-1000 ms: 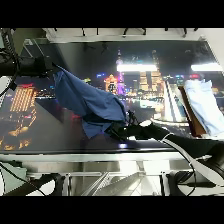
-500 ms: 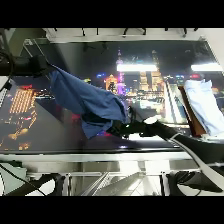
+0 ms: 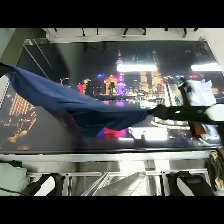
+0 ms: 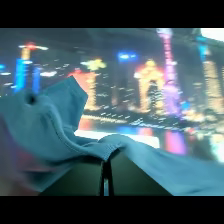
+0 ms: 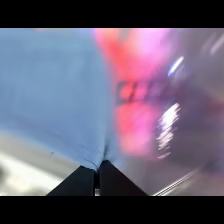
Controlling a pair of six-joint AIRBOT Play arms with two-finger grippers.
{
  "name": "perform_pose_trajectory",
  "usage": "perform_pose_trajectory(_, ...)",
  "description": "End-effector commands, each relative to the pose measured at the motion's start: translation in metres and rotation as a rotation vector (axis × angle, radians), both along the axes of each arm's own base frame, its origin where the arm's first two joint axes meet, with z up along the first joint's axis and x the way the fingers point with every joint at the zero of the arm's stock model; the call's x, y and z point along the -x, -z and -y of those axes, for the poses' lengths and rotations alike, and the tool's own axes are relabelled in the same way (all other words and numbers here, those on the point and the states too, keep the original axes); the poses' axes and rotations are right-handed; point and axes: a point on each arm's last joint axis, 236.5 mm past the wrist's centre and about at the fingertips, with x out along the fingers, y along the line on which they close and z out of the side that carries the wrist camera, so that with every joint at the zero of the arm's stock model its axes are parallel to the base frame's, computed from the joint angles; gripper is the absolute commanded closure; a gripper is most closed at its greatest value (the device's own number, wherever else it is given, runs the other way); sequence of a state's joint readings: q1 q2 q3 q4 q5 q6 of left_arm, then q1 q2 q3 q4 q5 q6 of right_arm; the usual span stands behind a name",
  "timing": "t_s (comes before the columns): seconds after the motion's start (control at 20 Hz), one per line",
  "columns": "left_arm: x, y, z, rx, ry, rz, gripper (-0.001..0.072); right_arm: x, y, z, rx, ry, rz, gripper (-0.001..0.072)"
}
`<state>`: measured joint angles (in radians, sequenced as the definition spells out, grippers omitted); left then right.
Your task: Fold the shirts.
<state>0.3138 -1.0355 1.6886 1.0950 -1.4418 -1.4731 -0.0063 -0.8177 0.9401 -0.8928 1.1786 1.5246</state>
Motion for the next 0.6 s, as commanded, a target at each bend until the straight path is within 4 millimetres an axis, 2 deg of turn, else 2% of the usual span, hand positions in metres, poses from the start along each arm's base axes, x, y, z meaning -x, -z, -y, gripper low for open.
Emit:
perform_pose_trajectory(0.0, 0.040, 0.001, -0.009, -0.196, -0.030, -0.049, 0.0698, 0.015, -0.066, 0.067, 0.269, 0.075, 0.116, 0.0693)
perform_pose_trajectory(0.2, 0.098, -0.021, -0.010, -0.441, -0.030, -0.011, 0.0698, 0.026, -0.153, 0.092, 0.426, 0.100, 0.298, 0.0693)
perform_pose_trajectory(0.35, 0.138, -0.053, -0.001, -0.452, -0.001, 0.126, 0.0698, 0.036, -0.227, 0.102, 0.499, 0.143, 0.480, 0.0694)
perform_pose_trajectory(0.45, 0.164, -0.083, -0.001, -0.402, -0.009, 0.222, 0.0699, 0.047, -0.274, 0.112, 0.546, 0.190, 0.587, 0.0693)
perform_pose_trajectory(0.55, 0.187, -0.113, -0.005, -0.357, -0.008, 0.288, 0.0699, 0.062, -0.307, 0.117, 0.586, 0.211, 0.661, 0.0693)
